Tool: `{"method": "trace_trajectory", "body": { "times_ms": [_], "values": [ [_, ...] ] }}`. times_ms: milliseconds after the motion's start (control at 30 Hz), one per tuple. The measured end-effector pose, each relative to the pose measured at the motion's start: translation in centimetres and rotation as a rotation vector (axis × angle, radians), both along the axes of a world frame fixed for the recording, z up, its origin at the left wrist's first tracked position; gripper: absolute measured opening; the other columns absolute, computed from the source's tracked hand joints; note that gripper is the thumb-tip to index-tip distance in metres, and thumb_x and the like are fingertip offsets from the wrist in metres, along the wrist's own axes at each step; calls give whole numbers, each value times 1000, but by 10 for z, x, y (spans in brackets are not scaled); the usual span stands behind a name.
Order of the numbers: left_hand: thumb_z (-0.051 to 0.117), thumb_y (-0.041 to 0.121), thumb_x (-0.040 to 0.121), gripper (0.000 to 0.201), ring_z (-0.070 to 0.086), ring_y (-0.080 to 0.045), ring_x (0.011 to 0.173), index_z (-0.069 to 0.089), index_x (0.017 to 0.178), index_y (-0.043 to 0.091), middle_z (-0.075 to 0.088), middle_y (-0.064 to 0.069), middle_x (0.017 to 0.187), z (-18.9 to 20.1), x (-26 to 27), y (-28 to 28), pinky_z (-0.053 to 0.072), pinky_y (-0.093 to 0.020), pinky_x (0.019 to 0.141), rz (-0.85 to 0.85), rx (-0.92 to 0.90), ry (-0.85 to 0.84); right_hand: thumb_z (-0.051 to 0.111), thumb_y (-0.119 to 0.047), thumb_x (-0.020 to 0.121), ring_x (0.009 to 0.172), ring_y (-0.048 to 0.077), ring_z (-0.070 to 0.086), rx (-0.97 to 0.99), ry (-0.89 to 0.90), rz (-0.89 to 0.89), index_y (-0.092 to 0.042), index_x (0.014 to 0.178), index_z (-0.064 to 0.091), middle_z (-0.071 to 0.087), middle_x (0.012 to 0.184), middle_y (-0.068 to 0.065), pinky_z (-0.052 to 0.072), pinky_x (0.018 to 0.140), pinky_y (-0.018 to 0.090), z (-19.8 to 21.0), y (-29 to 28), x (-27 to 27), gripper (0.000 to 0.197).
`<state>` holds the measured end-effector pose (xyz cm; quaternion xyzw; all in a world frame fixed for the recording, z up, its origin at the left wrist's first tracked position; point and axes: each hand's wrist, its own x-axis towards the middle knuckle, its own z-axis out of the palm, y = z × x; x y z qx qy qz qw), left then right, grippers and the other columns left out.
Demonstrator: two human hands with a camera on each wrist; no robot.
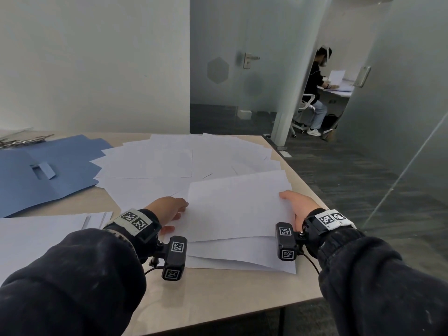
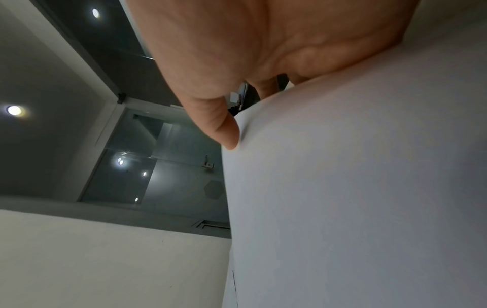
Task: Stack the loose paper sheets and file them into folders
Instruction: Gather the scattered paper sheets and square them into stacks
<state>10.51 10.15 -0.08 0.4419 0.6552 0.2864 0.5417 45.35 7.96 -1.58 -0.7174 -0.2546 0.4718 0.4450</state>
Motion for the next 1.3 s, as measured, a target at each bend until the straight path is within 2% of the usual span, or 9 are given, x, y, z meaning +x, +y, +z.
{"method": "trace_trajectory", "body": {
  "times_ms": [100, 167, 367, 700, 833, 967, 1100, 1200, 1300],
  "values": [
    [60, 26, 99, 14, 61, -16, 109, 65, 106, 16, 68, -1, 123, -1, -1, 0, 50, -33, 72, -15, 6, 3, 84, -45, 71, 114, 32, 58, -66, -80, 38, -17, 110, 66, 60, 124, 5, 44, 106, 50, 15, -13, -17, 51],
    [60, 26, 98, 14, 61, -15, 106, 65, 106, 16, 68, -1, 123, -2, -2, 1, 51, -34, 74, -20, 12, 6, 72, -43, 85, 100, 32, 60, -100, -181, 72, -13, 122, 63, 60, 114, 9, 50, 94, 44, 14, -15, -18, 49],
    [60, 26, 99, 18, 61, -14, 105, 65, 111, 14, 68, 0, 123, -3, -2, 2, 52, -33, 70, -36, 17, 11, 60, -43, 94, 106, 31, 53, -160, -421, 185, -6, 139, 52, 57, 134, 16, 40, 90, 37, 19, -14, -25, 58],
    [60, 26, 98, 17, 62, -17, 112, 66, 108, 14, 68, -2, 122, -5, -4, 3, 52, -33, 70, -33, 20, 10, 62, -42, 94, 131, 37, 49, -134, -345, 167, -10, 141, 52, 51, 144, 17, 37, 104, 43, 17, -3, -25, 58],
    [60, 25, 98, 20, 62, -17, 113, 65, 112, 12, 68, -2, 122, -5, -4, 3, 53, -35, 73, -34, 25, 7, 63, -41, 94, 133, 34, 45, -89, -273, 107, -9, 139, 53, 48, 145, 16, 34, 95, 40, 14, -2, -23, 57],
    [60, 25, 98, 20, 62, -17, 112, 66, 112, 12, 68, -2, 121, -6, -5, 3, 54, -35, 72, -30, 21, 3, 68, -36, 90, 116, 32, 52, -12, -282, 29, -8, 135, 52, 55, 128, 13, 36, 94, 39, 9, -1, -19, 55],
    [61, 26, 98, 19, 63, -15, 111, 66, 112, 14, 69, 0, 120, -6, -5, 3, 54, -34, 73, -20, 27, -6, 80, -37, 71, 94, 26, 57, 65, -238, -63, -10, 120, 59, 62, 114, 7, 43, 82, 36, 8, -2, -10, 60],
    [61, 25, 98, 18, 63, -14, 108, 66, 111, 14, 69, 1, 120, -5, -5, 3, 52, -32, 70, -14, 23, -12, 74, -26, 88, 109, 27, 56, 19, -155, 28, -20, 107, 64, 59, 114, 2, 44, 102, 41, 7, -7, -10, 22],
    [61, 24, 98, 20, 63, -14, 108, 66, 113, 14, 69, 0, 120, -5, -5, 3, 52, -32, 68, -7, 16, -18, 79, -24, 81, 112, 32, 63, -53, -136, 115, -10, 104, 70, 70, 113, 6, 44, 108, 50, 5, -15, -17, 29]
  ]
}}
